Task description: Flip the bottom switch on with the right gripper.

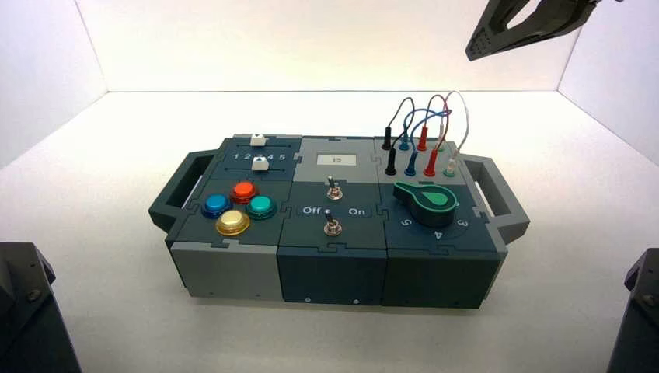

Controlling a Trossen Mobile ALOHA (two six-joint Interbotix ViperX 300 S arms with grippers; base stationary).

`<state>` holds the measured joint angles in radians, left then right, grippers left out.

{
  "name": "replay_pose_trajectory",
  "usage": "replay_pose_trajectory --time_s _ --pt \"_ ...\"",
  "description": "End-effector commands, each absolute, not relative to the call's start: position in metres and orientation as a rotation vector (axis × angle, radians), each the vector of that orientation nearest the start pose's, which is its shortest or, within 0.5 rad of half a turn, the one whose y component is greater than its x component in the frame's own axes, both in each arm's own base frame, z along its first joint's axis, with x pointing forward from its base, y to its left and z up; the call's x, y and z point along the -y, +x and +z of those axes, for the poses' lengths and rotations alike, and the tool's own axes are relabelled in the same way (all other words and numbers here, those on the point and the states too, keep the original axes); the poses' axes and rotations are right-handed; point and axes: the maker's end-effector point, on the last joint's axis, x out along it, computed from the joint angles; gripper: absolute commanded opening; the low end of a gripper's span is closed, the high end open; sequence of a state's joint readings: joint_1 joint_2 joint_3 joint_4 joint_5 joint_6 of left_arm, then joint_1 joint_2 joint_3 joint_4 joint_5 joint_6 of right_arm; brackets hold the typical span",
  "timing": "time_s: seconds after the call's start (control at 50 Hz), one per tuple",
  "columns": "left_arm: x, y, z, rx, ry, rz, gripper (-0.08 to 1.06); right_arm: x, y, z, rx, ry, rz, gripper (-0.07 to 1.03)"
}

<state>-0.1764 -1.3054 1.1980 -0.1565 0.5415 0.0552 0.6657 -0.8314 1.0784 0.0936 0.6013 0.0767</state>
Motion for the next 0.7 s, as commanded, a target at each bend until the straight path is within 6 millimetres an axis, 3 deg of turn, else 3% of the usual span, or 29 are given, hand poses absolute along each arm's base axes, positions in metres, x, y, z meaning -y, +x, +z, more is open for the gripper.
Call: replay_pose_trajectory --time_s 0.02,0.46,0.6,0.7 --pt "0.047 0.182 0.228 -0.433 -0.061 -0.234 -0.03 -0.151 0.175 0.172 -0.857 -0.117 0.616 -0.02" --pt "0.047 0.182 0.228 -0.433 -0.061 -0.234 -0.03 -0.155 0.177 0.164 -0.898 -0.142 0.618 -0.02" --pt "0.047 0.184 0.225 -0.452 -0.063 -0.234 -0.03 -0.174 0.174 0.171 -0.903 -0.176 0.679 -0.02" --pt "0.049 0.189 0.217 -0.506 -0.067 -0.234 -0.03 -0.205 0.17 0.188 -0.937 -0.185 0.758 -0.02"
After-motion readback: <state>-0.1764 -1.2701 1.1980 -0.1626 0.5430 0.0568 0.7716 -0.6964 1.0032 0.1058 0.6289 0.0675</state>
